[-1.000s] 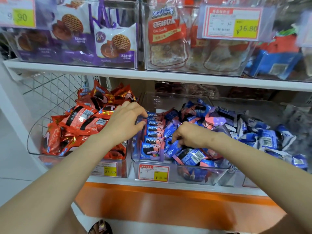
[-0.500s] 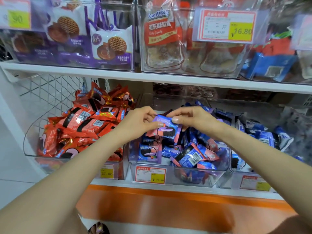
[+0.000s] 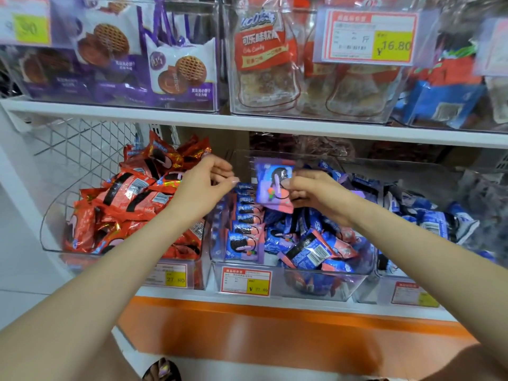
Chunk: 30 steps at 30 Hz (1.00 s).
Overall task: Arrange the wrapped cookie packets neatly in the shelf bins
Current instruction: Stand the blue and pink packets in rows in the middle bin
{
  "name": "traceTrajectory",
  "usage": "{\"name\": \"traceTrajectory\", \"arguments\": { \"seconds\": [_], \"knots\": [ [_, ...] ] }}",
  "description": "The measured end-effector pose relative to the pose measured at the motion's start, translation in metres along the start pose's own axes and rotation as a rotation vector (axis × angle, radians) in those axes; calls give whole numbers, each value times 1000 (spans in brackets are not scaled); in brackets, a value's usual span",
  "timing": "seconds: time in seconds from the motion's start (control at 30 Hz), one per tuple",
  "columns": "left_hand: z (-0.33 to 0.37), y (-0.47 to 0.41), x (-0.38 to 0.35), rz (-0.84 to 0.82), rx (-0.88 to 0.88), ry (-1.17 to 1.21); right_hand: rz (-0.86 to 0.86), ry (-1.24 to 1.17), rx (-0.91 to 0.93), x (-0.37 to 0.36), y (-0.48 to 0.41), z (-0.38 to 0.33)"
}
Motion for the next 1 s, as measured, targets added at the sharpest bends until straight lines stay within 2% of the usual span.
{"name": "traceTrajectory", "arguments": {
  "seconds": [0.13, 0.27, 0.37, 0.57, 0.7, 0.77, 0.9, 1.0],
  "knots": [
    [-13, 2, 7, 17, -18, -256, -92, 174, -32, -11, 2, 8],
    [-16, 6, 9, -55, -60, -393, -144, 228, 4, -25, -4, 16],
    [-16, 10, 7, -154, -98, -482, -192, 369, 31, -35, -11, 27],
    [-16, 13, 9, -198, -116, -511, -364, 912, 38, -61, -16, 52],
    [-16, 15, 10, -214, -126, -496, -275, 1356, 232, -71, -17, 53],
    [-16, 15, 10, -214, -134, -487, -262, 1419, 316, -73, -17, 52],
    [-15, 16, 11, -217, -136, -491, -380, 1447, 279, -75, -17, 61],
    [-15, 17, 11, -216, -139, -489, -360, 1462, 301, -73, -17, 65]
  ]
}}
Point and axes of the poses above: each hand's wrist, its own y-axis away from the middle knuckle, its own x-axis out of the back of the hand, z = x × y, the point moved 4 cm from there along -y, towards the middle knuckle, and after that the axes turned 4 degrees about -y, right-handed, at the moved point
